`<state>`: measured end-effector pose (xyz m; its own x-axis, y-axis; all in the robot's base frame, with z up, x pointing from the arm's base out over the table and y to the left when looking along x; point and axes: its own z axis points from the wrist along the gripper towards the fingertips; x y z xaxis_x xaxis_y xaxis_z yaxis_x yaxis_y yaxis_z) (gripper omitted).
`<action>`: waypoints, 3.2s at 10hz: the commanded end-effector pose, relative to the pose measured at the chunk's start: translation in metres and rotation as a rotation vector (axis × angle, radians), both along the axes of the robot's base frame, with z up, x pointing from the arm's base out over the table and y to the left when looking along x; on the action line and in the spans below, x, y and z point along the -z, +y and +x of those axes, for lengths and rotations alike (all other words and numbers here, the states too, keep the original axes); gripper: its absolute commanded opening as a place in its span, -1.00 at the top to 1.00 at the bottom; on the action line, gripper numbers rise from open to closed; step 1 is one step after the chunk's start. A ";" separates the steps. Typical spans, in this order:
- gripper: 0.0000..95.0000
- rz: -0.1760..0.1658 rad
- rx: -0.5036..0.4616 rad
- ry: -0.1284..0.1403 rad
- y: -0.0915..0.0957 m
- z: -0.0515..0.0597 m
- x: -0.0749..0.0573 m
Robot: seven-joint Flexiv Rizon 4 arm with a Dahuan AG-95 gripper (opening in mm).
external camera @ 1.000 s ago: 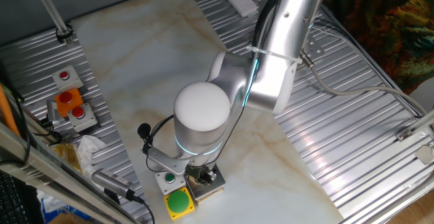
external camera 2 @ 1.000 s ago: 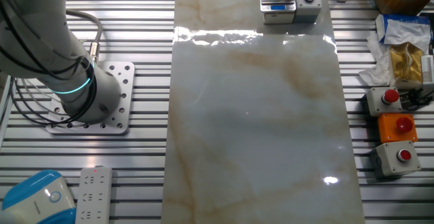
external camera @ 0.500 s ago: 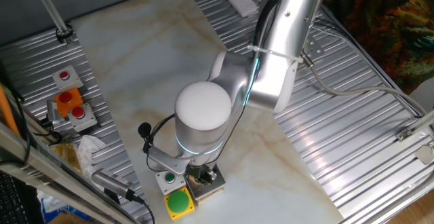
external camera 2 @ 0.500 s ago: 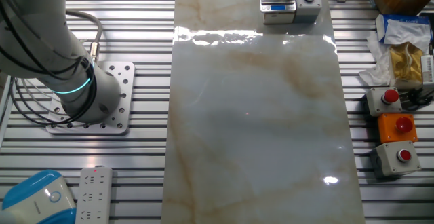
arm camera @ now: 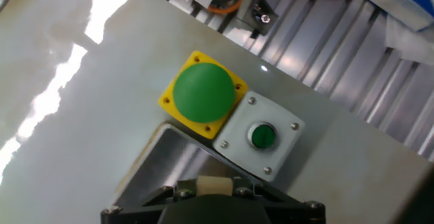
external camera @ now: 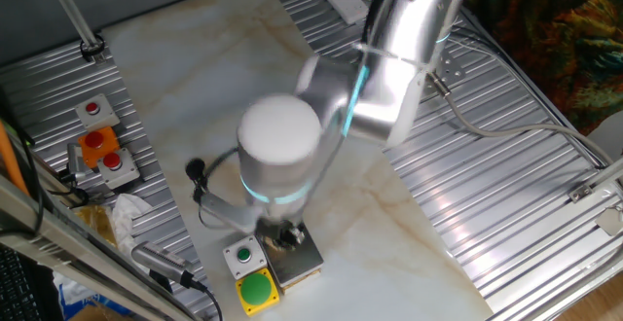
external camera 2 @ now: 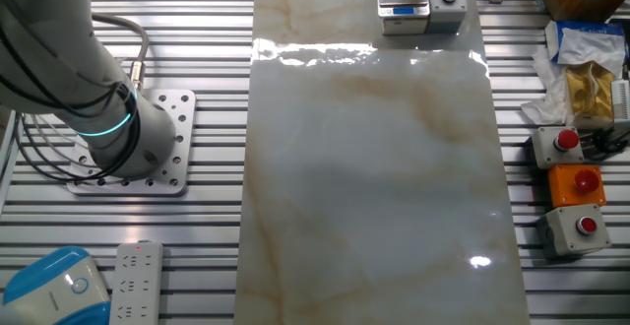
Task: Remove the object from the scale
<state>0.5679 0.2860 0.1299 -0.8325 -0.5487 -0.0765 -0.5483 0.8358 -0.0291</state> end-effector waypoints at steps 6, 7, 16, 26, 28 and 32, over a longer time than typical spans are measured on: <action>1.00 0.004 -0.027 0.006 -0.116 -0.017 -0.021; 1.00 0.004 -0.043 0.004 -0.140 -0.021 -0.017; 1.00 0.013 -0.096 0.026 -0.207 -0.024 0.008; 1.00 -0.021 0.339 0.081 -0.202 -0.042 0.031; 1.00 -0.024 0.342 0.070 -0.191 -0.041 0.045; 1.00 -0.008 0.331 0.074 -0.172 -0.034 0.062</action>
